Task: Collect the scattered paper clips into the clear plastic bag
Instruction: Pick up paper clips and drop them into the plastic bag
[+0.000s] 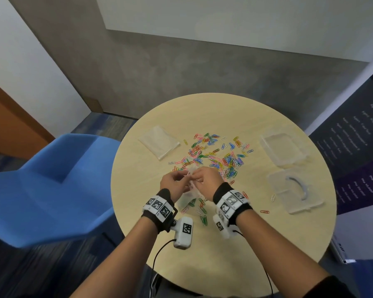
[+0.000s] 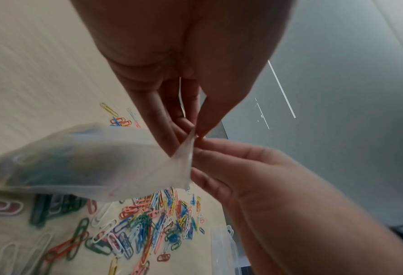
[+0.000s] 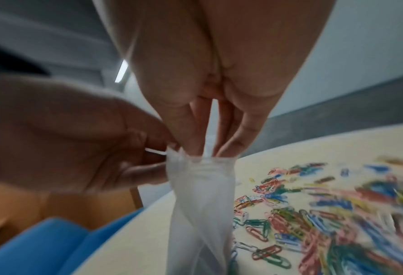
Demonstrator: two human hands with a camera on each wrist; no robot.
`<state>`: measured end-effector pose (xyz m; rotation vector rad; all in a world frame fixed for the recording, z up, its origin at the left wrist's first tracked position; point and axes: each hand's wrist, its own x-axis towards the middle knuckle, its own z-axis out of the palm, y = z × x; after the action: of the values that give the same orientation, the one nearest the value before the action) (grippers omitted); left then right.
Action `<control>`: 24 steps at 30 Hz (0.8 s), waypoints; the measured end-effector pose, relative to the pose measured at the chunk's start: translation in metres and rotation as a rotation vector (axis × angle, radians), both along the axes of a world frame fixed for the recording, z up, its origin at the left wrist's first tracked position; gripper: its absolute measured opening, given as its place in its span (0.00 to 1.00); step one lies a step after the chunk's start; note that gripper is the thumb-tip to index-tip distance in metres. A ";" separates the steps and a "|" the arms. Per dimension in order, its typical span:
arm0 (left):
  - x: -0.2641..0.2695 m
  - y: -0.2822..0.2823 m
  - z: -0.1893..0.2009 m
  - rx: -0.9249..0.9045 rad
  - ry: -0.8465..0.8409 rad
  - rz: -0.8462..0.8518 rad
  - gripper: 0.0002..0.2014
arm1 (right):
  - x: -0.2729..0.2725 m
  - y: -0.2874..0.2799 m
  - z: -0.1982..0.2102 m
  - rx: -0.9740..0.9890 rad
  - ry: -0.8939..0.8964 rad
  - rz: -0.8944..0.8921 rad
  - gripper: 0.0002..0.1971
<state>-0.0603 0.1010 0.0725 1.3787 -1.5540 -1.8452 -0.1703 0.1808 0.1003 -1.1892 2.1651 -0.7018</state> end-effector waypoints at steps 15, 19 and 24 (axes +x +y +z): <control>0.033 -0.030 0.001 0.054 0.091 0.150 0.05 | -0.012 0.144 -0.085 0.579 0.050 -0.275 0.64; 0.043 -0.033 0.004 0.039 0.111 0.172 0.08 | 0.011 0.092 -0.094 0.456 0.003 -0.199 0.60; 0.066 -0.041 0.008 0.003 0.126 0.224 0.08 | 0.040 0.031 -0.096 0.341 0.033 -0.044 0.58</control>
<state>0.0059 0.0595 0.0807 1.3494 -1.2798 -1.7622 -0.1305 0.2119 0.0042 -0.9819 2.2314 -0.3136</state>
